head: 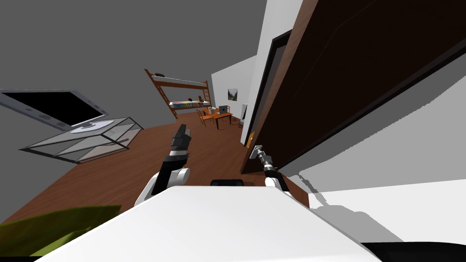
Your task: Pull the door open
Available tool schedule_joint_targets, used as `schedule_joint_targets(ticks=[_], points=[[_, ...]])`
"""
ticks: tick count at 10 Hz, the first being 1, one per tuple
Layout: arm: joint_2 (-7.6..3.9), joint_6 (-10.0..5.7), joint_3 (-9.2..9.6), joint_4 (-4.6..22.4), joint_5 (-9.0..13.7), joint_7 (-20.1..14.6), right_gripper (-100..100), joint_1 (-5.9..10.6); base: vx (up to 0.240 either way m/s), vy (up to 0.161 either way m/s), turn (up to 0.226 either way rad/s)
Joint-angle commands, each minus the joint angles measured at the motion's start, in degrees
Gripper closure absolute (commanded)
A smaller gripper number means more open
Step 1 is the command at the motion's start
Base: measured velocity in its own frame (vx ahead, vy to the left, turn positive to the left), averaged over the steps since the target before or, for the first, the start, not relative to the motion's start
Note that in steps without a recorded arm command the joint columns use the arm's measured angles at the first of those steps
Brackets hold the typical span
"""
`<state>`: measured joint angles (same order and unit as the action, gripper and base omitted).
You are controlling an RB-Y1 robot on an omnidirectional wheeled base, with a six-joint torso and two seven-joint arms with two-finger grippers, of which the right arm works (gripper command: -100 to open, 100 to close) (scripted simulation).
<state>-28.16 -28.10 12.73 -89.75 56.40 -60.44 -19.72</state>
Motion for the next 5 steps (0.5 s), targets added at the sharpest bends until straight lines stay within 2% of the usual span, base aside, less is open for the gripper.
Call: schedule_joint_targets(ticks=[1,4,5], points=[[0.32,0.17,1.77,-0.58,-0.48,-0.37,-100,-0.12,-0.044,-0.021,0.043],[0.14,0.01,2.14,-0.62,-0.63,-0.58,-100,-0.06,-0.043,-0.036,0.045],[0.14,0.01,2.14,-0.62,-0.63,-0.58,-100,-0.06,-0.017,0.000,-0.016]])
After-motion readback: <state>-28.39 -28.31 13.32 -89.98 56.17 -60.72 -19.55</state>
